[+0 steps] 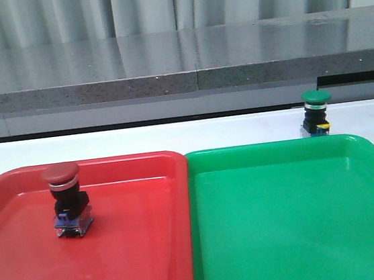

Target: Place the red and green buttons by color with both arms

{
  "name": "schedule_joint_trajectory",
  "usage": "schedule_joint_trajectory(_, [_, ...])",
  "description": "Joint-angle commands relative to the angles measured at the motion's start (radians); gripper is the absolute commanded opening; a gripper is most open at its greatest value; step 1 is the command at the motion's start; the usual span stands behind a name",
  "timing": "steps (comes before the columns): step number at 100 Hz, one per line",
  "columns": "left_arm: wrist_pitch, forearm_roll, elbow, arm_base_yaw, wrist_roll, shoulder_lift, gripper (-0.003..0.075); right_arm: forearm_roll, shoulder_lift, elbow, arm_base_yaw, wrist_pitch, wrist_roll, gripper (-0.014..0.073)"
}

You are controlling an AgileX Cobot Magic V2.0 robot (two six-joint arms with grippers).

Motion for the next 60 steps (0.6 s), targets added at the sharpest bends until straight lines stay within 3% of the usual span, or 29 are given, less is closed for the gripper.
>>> schedule_joint_trajectory(1, [-0.077, -0.008, 0.012, 0.002, 0.001, -0.033, -0.002, -0.007, 0.108, -0.078, 0.0, -0.065, -0.005, -0.0057])
schedule_joint_trajectory(44, [-0.077, -0.008, 0.012, 0.002, 0.001, -0.033, -0.002, -0.005, 0.591, -0.327, 0.0, -0.058, -0.005, -0.0054])
schedule_joint_trajectory(60, [-0.077, -0.008, 0.012, 0.002, 0.001, -0.033, -0.002, 0.01, 0.741, -0.431, 0.03, -0.008, -0.005, 0.0051])
